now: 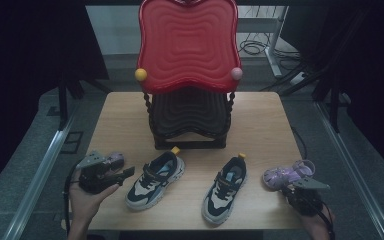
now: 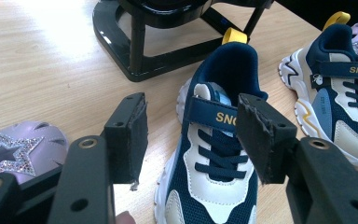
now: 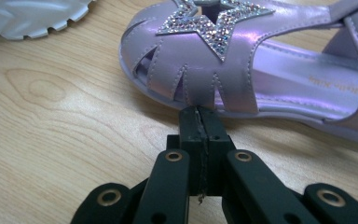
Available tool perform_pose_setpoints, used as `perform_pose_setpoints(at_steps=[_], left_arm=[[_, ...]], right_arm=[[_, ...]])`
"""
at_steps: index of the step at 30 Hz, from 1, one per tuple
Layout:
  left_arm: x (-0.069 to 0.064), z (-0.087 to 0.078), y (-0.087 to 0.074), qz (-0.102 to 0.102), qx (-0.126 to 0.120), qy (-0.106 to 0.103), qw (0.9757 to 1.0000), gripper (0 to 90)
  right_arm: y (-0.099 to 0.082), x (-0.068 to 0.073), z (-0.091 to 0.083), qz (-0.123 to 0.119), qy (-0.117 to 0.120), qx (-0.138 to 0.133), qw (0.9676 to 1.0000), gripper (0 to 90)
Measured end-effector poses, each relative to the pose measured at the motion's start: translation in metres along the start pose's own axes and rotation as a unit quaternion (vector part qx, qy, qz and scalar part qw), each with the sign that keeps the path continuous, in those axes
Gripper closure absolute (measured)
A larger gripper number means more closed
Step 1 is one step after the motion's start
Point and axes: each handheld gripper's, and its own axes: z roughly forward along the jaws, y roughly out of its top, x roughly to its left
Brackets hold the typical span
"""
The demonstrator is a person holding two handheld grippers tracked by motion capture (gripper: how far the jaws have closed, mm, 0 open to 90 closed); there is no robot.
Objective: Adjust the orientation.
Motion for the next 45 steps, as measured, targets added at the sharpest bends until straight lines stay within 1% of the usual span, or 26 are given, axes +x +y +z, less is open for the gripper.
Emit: perform_pose_setpoints(at_steps=[10,17,19,22,23,24,26,28,29,35,37,41,42,43,45], left_arm=[[0.002,-0.002,-0.002,-0.004,0.001,0.004,1.0,43.8],[0.002,-0.003,-0.003,-0.005,0.002,0.005,1.0,43.7],[0.002,-0.003,-0.003,-0.005,0.003,0.006,1.0,43.8],[0.002,-0.002,-0.004,-0.005,0.003,0.006,1.0,43.7],[0.002,-0.002,-0.004,-0.005,0.004,0.006,1.0,43.7],[0.002,-0.002,-0.004,-0.005,0.004,0.006,1.0,43.7],[0.002,-0.001,-0.004,-0.004,0.005,0.005,1.0,43.6],[0.002,0.0,-0.004,-0.004,0.006,0.005,1.0,43.5],[0.002,0.0,-0.004,-0.004,0.006,0.005,1.0,43.5],[0.003,-0.001,-0.005,-0.005,0.006,0.007,0.9999,43.5],[0.002,-0.001,-0.005,-0.006,0.007,0.007,0.9999,43.5],[0.002,0.0,-0.006,-0.005,0.009,0.007,0.9999,43.5],[0.002,0.0,-0.006,-0.006,0.009,0.007,0.9999,43.4],[0.002,-0.001,-0.006,-0.006,0.008,0.007,0.9999,43.4],[0.003,-0.002,-0.006,-0.006,0.007,0.008,0.9999,43.4]], right_arm=[[0.007,0.005,0.004,-0.01,0.001,-0.005,0.9999,90.0],[0.014,0.014,0.012,-0.013,-0.011,-0.006,0.9998,90.0],[0.015,0.015,0.012,-0.014,-0.013,-0.006,0.9998,90.0],[0.017,0.017,0.015,-0.008,-0.015,-0.006,0.9998,90.0],[0.019,0.019,0.018,0.006,-0.017,-0.007,0.9998,90.0],[0.02,0.02,0.019,0.009,-0.019,-0.007,0.9998,90.0],[0.022,0.022,0.02,0.01,-0.022,-0.007,0.9997,90.0],[0.026,0.026,0.026,0.011,-0.032,-0.006,0.9994,90.0],[0.026,0.026,0.026,0.011,-0.032,-0.006,0.9994,90.0],[0.033,0.035,0.034,0.012,-0.055,-0.005,0.9984,90.0],[0.034,0.036,0.036,0.014,-0.059,-0.008,0.9981,90.0],[0.035,0.039,0.037,0.013,-0.056,-0.016,0.9982,90.0],[0.035,0.04,0.034,0.012,-0.048,-0.022,0.9985,90.0],[0.035,0.04,0.034,0.012,-0.048,-0.022,0.9985,90.0],[0.036,0.04,0.024,0.017,-0.041,-0.041,0.9982,90.0]])
